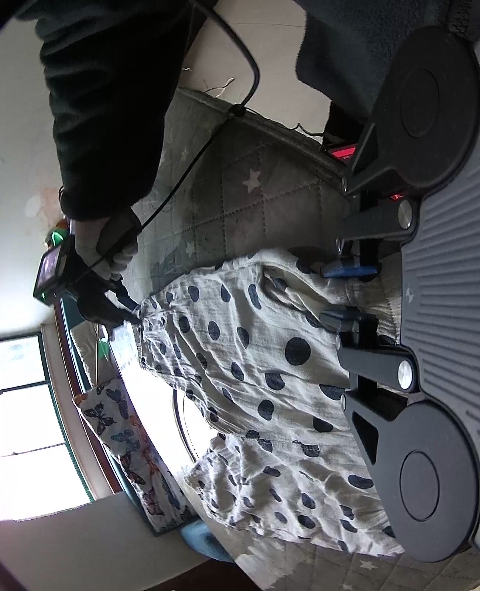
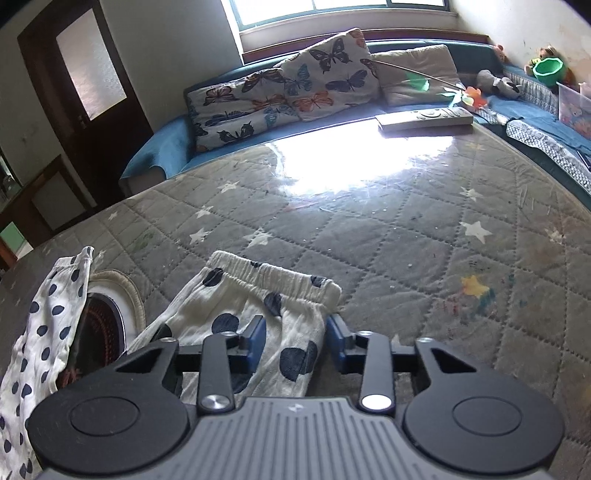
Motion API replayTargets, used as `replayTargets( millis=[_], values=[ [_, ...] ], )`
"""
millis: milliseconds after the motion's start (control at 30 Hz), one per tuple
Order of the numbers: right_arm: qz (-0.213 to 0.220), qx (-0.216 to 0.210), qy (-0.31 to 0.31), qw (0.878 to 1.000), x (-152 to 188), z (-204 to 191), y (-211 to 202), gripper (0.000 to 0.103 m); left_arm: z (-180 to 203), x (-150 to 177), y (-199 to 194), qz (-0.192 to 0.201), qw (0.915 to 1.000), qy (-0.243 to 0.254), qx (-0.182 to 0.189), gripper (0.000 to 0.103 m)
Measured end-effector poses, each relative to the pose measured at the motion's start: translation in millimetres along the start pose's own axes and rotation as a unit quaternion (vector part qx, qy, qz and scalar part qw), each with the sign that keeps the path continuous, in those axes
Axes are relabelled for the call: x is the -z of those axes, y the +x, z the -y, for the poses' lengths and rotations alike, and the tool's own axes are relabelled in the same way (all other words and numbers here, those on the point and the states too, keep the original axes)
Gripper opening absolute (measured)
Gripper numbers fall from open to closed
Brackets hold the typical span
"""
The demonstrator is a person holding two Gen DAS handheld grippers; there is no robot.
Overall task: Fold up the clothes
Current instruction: 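Grasp the trouser waistband with the right tool while the left tool grasps the leg hems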
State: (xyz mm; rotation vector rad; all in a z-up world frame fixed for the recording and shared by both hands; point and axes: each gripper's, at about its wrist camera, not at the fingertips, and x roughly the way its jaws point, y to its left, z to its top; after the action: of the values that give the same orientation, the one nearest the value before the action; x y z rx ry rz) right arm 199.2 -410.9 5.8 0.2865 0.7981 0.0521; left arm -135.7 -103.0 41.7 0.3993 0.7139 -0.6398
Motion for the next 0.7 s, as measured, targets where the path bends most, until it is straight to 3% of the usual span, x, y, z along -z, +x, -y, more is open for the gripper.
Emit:
replayTargets(
  millis=[33, 133, 333, 467, 600, 700],
  values=[
    [-0.002, -0.003, 0.005, 1.0, -1.4, 2.0, -0.5, 0.014, -0.9, -0.5, -1.0, 0.002, 1.0, -0.003, 0.001, 0.015],
    [-0.01, -0.019, 0.032, 0.999, -6.4, 7.1, -3.2, 0.005, -5.1, -2.9, -7.4, 0.012, 0.9998, -0.015, 0.009, 0.013],
    [-0.001, -0.043, 0.07, 0.997, -30.3, 2.2, -16.7, 0.003, -26.7, -5.7, -15.3, 0.025, 0.9961, -0.078, 0.032, 0.009],
    [0.011, -0.059, 0.069, 0.996, -50.2, -18.9, -23.7, 0.002, -39.4, -4.5, -22.2, 0.035, 0.9929, -0.111, 0.026, 0.009],
    [0.02, -0.064, 0.047, 0.997, -60.4, -41.4, -24.9, 0.002, -43.1, -2.0, -26.8, 0.04, 0.9925, -0.113, 0.023, 0.009],
    [0.016, -0.049, 0.041, 0.998, -60.4, -49.1, -21.0, 0.008, -40.9, -0.8, -26.1, 0.041, 0.9927, -0.11, 0.029, 0.009]
  ],
)
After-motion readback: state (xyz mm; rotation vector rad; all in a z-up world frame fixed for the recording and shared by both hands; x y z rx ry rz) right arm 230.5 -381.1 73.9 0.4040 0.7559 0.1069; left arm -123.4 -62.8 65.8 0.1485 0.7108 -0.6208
